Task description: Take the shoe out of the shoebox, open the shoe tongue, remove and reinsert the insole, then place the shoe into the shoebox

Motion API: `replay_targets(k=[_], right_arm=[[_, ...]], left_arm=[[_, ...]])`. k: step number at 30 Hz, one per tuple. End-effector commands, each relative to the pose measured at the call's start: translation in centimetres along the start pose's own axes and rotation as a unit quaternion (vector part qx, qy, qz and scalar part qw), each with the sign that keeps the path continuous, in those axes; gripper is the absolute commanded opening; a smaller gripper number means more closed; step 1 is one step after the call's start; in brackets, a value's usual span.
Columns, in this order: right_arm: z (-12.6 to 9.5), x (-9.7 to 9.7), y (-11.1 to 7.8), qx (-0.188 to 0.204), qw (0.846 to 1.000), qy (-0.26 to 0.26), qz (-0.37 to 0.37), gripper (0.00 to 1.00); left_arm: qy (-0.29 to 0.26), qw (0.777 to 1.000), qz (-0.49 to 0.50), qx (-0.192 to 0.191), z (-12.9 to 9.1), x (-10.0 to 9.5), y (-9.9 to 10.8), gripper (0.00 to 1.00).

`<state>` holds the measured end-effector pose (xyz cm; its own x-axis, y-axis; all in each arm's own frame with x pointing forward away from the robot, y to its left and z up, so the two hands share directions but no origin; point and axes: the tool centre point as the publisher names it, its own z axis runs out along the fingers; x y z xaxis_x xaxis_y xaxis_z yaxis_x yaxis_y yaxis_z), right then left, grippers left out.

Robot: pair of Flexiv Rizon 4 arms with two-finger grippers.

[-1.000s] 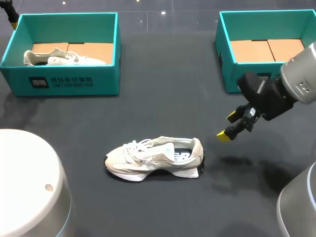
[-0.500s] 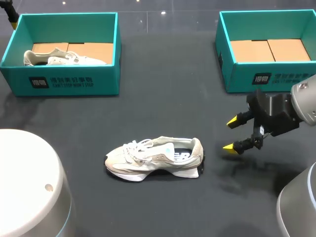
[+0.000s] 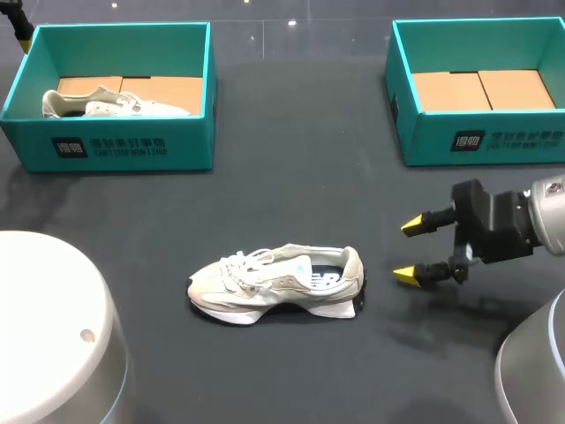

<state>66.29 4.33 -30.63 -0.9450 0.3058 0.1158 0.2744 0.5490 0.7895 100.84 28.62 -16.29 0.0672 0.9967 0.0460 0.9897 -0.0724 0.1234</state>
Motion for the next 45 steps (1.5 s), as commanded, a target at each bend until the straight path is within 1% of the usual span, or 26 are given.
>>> replay_targets(k=[1,2,5,13,17,32,33,36,37,39,40,42,43,45], right_arm=[[0.0,-0.1,-1.1,-0.021,0.999,-0.002,-0.039,1.00],[-0.1,-0.4,-1.6,-0.034,0.998,-0.004,-0.047,1.00],[0.3,-1.1,-3.0,-0.048,0.997,-0.005,-0.060,1.00],[0.5,-2.3,-5.2,-0.067,0.993,-0.006,-0.098,1.00],[1.0,-3.0,-6.3,-0.068,0.993,-0.007,-0.100,1.00],[1.0,-3.0,-6.3,-0.068,0.993,-0.007,-0.100,1.00],[0.8,-3.2,-6.9,-0.079,0.992,-0.006,-0.099,1.00],[0.4,-3.9,-8.4,-0.095,0.992,-0.018,-0.079,1.00],[0.3,-4.0,-8.8,-0.093,0.993,-0.019,-0.075,1.00],[0.4,-4.2,-9.5,-0.104,0.992,-0.015,-0.066,1.00],[0.5,-4.3,-9.9,-0.101,0.993,-0.012,-0.061,1.00],[0.6,-4.4,-10.3,-0.109,0.992,-0.009,-0.056,1.00],[0.7,-4.4,-10.4,-0.103,0.993,-0.008,-0.054,1.00],[0.8,-4.4,-10.4,-0.109,0.992,-0.006,-0.056,1.00]], left_arm=[[0.001,1.000,0.001,-0.001,-0.1,0.0,-0.1,1.00],[0.001,1.000,0.001,-0.001,-0.1,0.0,-0.1,1.00],[0.001,1.000,0.001,-0.001,-0.1,0.0,-0.1,1.00],[0.001,1.000,0.001,-0.001,-0.1,0.0,-0.1,1.00],[0.001,1.000,0.001,-0.001,-0.1,0.0,-0.1,1.00],[0.001,1.000,0.001,-0.001,-0.1,0.0,-0.1,1.00],[0.001,1.000,0.001,-0.001,-0.1,0.0,-0.1,1.00],[0.001,1.000,0.001,-0.001,-0.1,0.0,-0.1,1.00],[0.001,1.000,0.001,-0.001,-0.1,0.0,-0.1,1.00],[0.001,1.000,0.001,-0.001,-0.1,0.0,-0.1,1.00],[0.001,1.000,0.001,-0.001,-0.1,0.0,-0.1,1.00],[0.001,1.000,0.001,-0.001,-0.1,0.0,-0.1,1.00],[0.001,1.000,0.001,-0.001,-0.1,0.0,-0.1,1.00],[0.001,1.000,0.001,-0.001,-0.1,0.0,-0.1,1.00]])
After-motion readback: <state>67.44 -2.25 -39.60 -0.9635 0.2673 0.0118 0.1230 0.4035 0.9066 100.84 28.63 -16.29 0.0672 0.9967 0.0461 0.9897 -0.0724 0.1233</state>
